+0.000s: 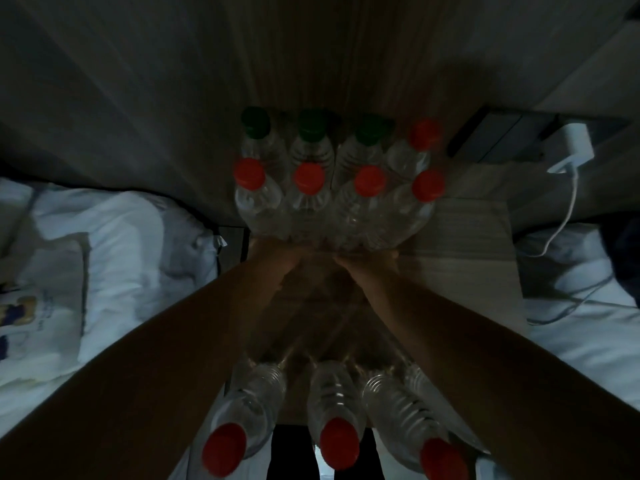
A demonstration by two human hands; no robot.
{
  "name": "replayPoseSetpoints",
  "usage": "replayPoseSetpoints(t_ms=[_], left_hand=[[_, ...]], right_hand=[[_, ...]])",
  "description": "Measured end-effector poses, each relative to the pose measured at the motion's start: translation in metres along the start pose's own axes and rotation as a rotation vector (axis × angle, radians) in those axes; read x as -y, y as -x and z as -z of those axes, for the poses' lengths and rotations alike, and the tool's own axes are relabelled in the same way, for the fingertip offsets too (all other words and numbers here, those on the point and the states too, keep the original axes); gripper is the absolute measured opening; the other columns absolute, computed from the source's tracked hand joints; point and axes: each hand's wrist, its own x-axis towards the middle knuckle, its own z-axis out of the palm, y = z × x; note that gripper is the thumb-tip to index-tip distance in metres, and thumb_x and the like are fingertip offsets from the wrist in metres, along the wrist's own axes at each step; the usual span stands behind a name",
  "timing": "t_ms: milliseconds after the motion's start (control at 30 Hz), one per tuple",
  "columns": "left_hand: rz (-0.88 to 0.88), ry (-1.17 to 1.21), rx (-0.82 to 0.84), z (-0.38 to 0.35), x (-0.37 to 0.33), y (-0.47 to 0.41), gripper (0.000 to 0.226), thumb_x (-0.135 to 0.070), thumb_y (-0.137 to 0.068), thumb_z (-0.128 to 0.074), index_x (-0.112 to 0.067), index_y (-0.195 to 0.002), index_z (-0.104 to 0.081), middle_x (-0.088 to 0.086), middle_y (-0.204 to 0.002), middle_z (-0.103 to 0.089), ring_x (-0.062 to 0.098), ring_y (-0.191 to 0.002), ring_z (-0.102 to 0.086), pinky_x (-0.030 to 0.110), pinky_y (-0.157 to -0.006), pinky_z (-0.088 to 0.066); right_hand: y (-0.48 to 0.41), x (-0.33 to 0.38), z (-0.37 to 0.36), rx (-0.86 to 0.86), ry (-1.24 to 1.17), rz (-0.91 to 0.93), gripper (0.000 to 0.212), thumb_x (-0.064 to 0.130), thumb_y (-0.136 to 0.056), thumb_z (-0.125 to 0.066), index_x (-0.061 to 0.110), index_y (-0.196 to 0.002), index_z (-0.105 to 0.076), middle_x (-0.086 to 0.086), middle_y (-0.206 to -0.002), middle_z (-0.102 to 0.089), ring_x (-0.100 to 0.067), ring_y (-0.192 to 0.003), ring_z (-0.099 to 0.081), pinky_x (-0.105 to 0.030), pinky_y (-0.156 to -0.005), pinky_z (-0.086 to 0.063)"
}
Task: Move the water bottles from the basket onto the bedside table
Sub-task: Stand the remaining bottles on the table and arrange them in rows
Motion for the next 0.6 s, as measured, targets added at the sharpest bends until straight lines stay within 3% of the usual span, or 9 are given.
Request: replayPoseSetpoints(t_ms=[100,233,433,533,600], left_hand=[[-0.05,-0.023,0.056,-0.002,0.002,-0.007,0.051,-0.033,-0.089,-0.06,0.003,-0.124,-0.052,0.022,-0.129,-0.055,0.037,-0.119,-0.053,0.043,-0.099,-0.046],[-0.133,-0.103,0.038,-0.007,0.004,-0.008,0.049,-0.037,-0.094,-0.049,-0.008,-0.133,-0.043,0.016,-0.139,-0.044,0.033,-0.125,-0.044,0.046,-0.106,-0.039],[-0.132,-0.042,0.058,-0.008,0.006,-0.01,0.051,-0.037,-0.093,-0.051,-0.009,-0.135,-0.041,0.015,-0.141,-0.042,0.032,-0.128,-0.043,0.046,-0.108,-0.037],[-0.05,-0.007,0.142,0.001,0.01,-0.008,0.046,-0.035,-0.092,-0.054,-0.007,-0.128,-0.049,0.014,-0.132,-0.051,0.031,-0.12,-0.05,0.041,-0.099,-0.044],[0.016,0.038,0.226,0.013,0.014,0.001,0.036,-0.038,-0.09,-0.057,-0.014,-0.117,-0.054,0.01,-0.121,-0.057,0.025,-0.105,-0.056,0.035,-0.085,-0.048]], right_hand=[[-0.01,0.003,-0.002,-0.01,-0.036,-0.076,0.082,0.047,-0.083,-0.063,0.005,-0.144,-0.027,-0.014,-0.144,-0.039,-0.025,-0.122,-0.046,-0.031,-0.091,-0.039],[-0.012,0.006,-0.009,-0.096,0.095,-0.069,0.091,0.062,-0.08,-0.055,0.009,-0.146,-0.022,-0.01,-0.148,-0.033,-0.029,-0.131,-0.038,-0.033,-0.095,-0.037],[-0.007,0.009,-0.006,-0.109,0.1,-0.141,0.083,0.053,-0.084,-0.058,0.007,-0.145,-0.026,-0.015,-0.143,-0.041,-0.031,-0.126,-0.045,-0.03,-0.082,-0.035],[0.012,0.019,0.008,-0.031,0.156,-0.039,0.054,0.038,-0.092,-0.054,0.007,-0.135,-0.046,-0.017,-0.137,-0.049,-0.032,-0.124,-0.047,-0.04,-0.103,-0.04],[0.033,0.026,0.02,0.025,0.075,0.011,0.034,0.026,-0.09,-0.058,0.006,-0.117,-0.058,-0.015,-0.124,-0.058,-0.03,-0.118,-0.052,-0.041,-0.099,-0.045]])
